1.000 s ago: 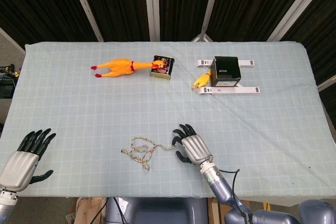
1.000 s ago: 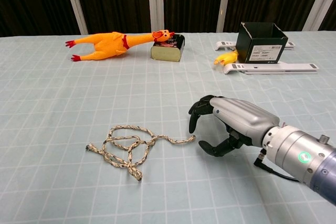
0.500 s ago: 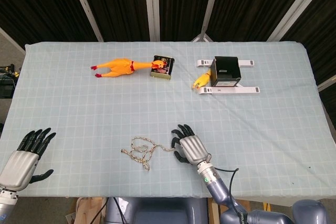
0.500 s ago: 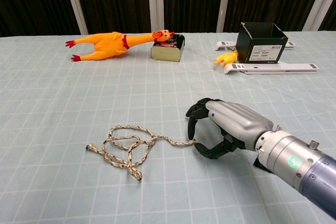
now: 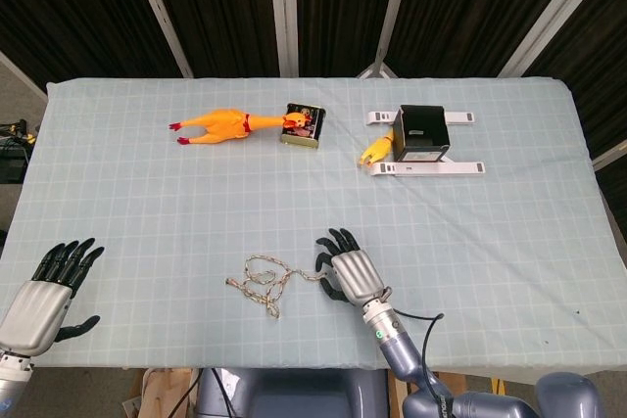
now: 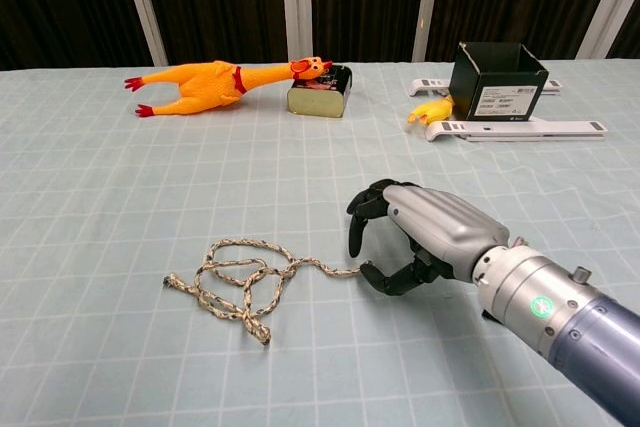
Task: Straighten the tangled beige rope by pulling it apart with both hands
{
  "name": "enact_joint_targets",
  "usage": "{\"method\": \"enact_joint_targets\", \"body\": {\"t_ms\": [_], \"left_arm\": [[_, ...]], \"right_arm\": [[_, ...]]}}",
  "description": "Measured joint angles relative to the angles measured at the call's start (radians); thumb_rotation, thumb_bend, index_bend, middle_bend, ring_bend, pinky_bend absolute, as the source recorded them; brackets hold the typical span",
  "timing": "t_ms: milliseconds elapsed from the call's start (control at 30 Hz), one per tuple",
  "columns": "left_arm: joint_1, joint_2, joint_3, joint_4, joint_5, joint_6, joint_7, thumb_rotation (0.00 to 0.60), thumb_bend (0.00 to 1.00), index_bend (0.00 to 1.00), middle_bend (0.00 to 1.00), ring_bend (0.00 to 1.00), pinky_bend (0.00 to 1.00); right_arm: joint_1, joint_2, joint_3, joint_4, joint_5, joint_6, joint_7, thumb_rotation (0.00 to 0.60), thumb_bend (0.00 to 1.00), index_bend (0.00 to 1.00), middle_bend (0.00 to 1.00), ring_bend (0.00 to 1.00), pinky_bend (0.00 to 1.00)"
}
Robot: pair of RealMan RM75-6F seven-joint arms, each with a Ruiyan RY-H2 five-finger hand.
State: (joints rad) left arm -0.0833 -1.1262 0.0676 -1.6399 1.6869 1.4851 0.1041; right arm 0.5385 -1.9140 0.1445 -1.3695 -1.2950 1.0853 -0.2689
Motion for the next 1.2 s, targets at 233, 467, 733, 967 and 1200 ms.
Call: {"method": "enact_joint_targets", "body": {"t_ms": [233,467,733,967,1200], "left_arm": [[-0.001,0.002,0.0,-0.001,-0.004,-0.002,-0.004,0.6,0.04,0.05,0.0,0.0,0.0],[-0.003,0.002,-0.001,-0.001,-0.004,-0.002,-0.009,0.6,0.04,0.05,0.0,0.0,0.0],[-0.003,0.002,0.0,-0.001,-0.004,0.0,-0.011,0.6,0.04,0.05,0.0,0.0,0.0],[-0.004,0.001,0.002,0.0,-0.001,-0.001,-0.013,0.6,0.04,0.06,0.0,0.0,0.0],[-0.004,0.001,0.001,0.0,-0.002,0.0,-0.015,0.6,0.04,0.06,0.0,0.0,0.0]], "right_arm": [[-0.001,-0.015,-0.002,0.016,0.013,-0.002,-0.01,0.6,0.44,0.51,0.22,0.04,0.0],[0.0,-0.023,0.001,0.021,0.022,-0.005,-0.014,0.6,0.44,0.5,0.22,0.04,0.0],[-0.001,-0.031,-0.006,0.025,0.024,-0.007,-0.016,0.6,0.44,0.51,0.22,0.04,0.0],[-0.001,-0.033,-0.011,0.027,0.023,-0.009,-0.019,0.6,0.44,0.51,0.22,0.04,0.0],[0.001,-0.036,-0.007,0.022,0.021,-0.007,-0.025,0.6,0.44,0.51,0.23,0.04,0.0]]}}
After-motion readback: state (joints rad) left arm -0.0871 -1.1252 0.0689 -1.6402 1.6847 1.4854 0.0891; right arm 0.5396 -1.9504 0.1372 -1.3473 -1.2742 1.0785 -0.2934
